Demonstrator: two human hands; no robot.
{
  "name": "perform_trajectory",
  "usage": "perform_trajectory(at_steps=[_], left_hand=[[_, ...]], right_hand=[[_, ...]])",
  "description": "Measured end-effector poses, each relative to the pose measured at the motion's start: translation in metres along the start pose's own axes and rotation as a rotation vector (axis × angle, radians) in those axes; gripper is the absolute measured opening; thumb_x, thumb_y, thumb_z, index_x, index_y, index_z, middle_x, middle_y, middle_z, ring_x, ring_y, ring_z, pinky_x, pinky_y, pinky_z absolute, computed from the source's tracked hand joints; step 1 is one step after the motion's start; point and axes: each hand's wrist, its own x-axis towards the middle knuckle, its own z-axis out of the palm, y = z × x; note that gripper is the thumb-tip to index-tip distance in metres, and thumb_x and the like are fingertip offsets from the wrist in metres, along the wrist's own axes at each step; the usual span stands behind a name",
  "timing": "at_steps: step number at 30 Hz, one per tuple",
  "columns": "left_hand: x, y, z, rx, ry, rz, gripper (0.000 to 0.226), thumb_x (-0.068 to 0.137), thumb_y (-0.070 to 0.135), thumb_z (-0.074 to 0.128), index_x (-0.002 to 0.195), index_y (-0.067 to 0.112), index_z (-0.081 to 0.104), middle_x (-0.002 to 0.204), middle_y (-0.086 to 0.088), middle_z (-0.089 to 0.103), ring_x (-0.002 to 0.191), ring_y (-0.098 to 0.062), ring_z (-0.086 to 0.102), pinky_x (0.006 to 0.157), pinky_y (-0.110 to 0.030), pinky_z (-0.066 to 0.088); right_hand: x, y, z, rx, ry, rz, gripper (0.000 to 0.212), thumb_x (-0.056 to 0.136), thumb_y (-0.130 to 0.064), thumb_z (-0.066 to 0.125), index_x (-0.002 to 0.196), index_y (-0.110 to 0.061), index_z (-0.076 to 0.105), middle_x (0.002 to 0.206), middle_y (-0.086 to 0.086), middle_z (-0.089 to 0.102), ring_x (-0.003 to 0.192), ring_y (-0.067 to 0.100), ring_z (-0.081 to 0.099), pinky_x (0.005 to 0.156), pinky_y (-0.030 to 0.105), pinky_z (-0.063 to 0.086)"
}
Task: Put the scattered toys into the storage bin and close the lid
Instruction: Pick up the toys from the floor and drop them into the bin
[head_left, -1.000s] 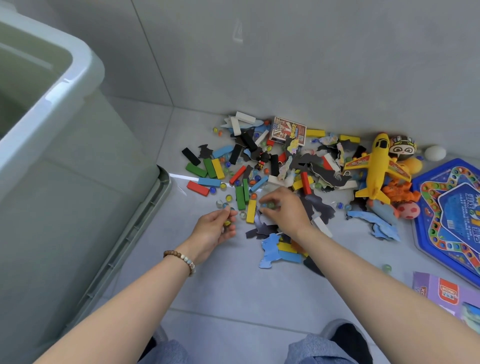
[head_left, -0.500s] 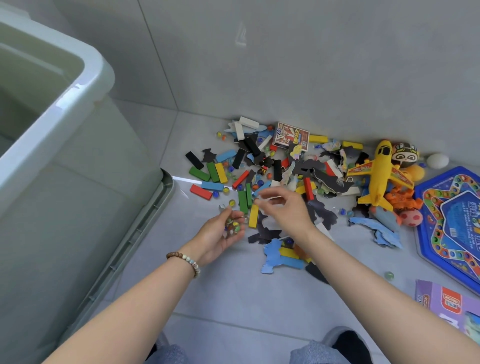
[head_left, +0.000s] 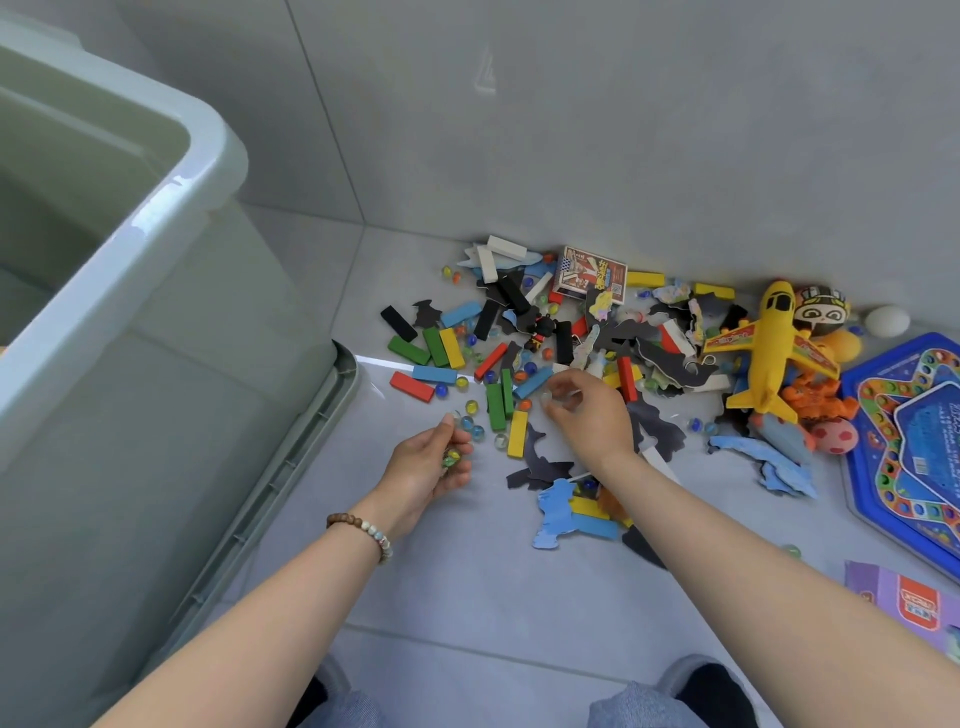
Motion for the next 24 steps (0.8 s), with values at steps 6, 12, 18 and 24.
perform_trajectory(at_steps=[6,12,18,24], left_hand=[[0.0,0.003,-0.002,-0.096,-0.026,-0.066,0.036,0.1,0.035,0.038,0.099,0.008,0.062,0.089,-0.006,0.064,0.07,-0.014,0.062,0.065,-0.024,0.058],[-0.003,0.004,-0.001,-0.137,-0.071,-0.089,0.039,0.101,0.035,0.036,0.098,0.008,0.063,0.098,-0.009,0.065,0.076,-0.017,0.064,0.064,-0.025,0.059],[-0.007,0.009,0.001,-0.229,-0.103,-0.106,0.034,0.1,0.038,0.039,0.099,0.013,0.062,0.097,-0.006,0.068,0.076,-0.013,0.062,0.058,-0.02,0.054],[-0.005,0.012,-0.021,-0.061,0.159,0.018,0.035,0.098,0.042,0.042,0.077,0.016,0.055,0.071,0.0,0.056,0.053,-0.008,0.043,0.044,-0.016,0.036]], right_hand=[[0.0,0.002,0.004,-0.078,-0.039,-0.016,0.018,0.084,-0.018,0.068,0.101,-0.012,0.068,0.101,0.0,0.059,0.086,0.013,0.054,0.08,0.03,0.049],[-0.018,-0.028,0.002,0.211,-0.113,-0.018,0.015,0.083,-0.019,0.07,0.097,-0.015,0.071,0.091,-0.004,0.067,0.08,0.012,0.059,0.076,0.023,0.049],[-0.038,-0.057,0.018,0.324,-0.336,-0.119,0.015,0.08,-0.02,0.074,0.094,-0.02,0.069,0.093,-0.003,0.068,0.07,0.001,0.054,0.067,0.015,0.047],[-0.034,-0.05,0.043,0.084,-0.235,-0.137,0.032,0.08,-0.02,0.073,0.11,-0.018,0.066,0.114,0.001,0.061,0.1,0.017,0.058,0.091,0.029,0.048]])
